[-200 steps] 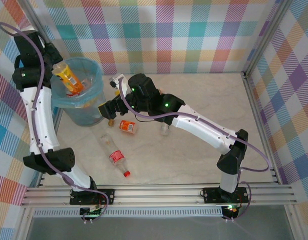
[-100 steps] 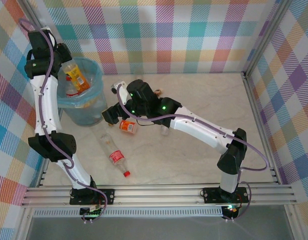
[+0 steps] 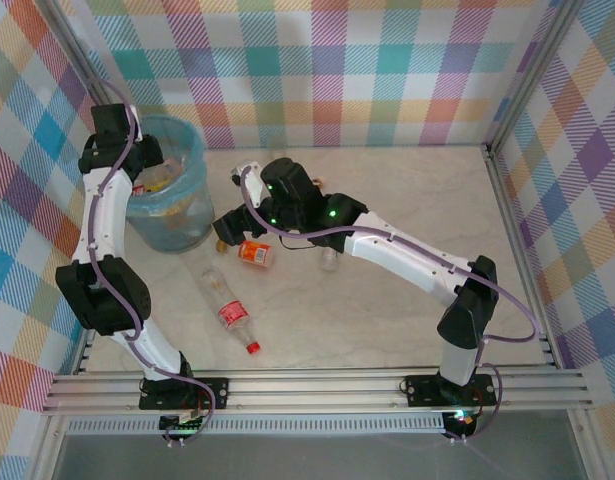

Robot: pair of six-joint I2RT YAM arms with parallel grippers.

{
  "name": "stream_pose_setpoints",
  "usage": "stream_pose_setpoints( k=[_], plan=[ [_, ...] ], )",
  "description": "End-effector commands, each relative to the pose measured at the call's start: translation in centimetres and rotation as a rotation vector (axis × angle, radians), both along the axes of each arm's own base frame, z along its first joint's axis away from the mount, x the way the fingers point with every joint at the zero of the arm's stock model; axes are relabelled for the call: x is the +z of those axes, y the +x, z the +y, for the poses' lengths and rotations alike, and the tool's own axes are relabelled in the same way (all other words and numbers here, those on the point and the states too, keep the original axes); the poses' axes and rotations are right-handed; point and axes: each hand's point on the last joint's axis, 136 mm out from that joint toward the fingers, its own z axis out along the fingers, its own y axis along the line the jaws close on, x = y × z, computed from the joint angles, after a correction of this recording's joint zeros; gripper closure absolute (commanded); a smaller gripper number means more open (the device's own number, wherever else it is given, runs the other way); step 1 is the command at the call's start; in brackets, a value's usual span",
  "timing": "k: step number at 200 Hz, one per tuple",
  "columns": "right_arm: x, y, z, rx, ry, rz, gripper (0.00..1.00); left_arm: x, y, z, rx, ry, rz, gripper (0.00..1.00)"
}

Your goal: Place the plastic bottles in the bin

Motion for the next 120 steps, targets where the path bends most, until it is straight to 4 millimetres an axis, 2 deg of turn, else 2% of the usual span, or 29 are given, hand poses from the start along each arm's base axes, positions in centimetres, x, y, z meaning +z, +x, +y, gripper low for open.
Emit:
stream_pose_setpoints(
  k=[1, 22, 96, 120],
  plan=[
    [0.9, -0.1, -0.3, 0.002, 0.033, 0.002, 0.03, -0.4, 0.5, -0.1, -0.038, 0.006, -0.015, 1.00],
    [0.5, 0.2, -0.4, -0.004, 0.026, 0.012, 0.03, -2.1, 0.5, 0.0, -0.044, 0.010, 0.029, 1.00],
    [0.1, 0.4, -0.1, -0.004, 0.023, 0.027, 0.04, -4.7, -0.3, 0.0, -0.087, 0.081, 0.024, 1.00],
    [-0.1, 0.5, 0.0, -0.003, 0.022, 0.033, 0.04, -5.5, -0.4, -0.7, -0.123, 0.046, 0.043, 0.93]
  ],
)
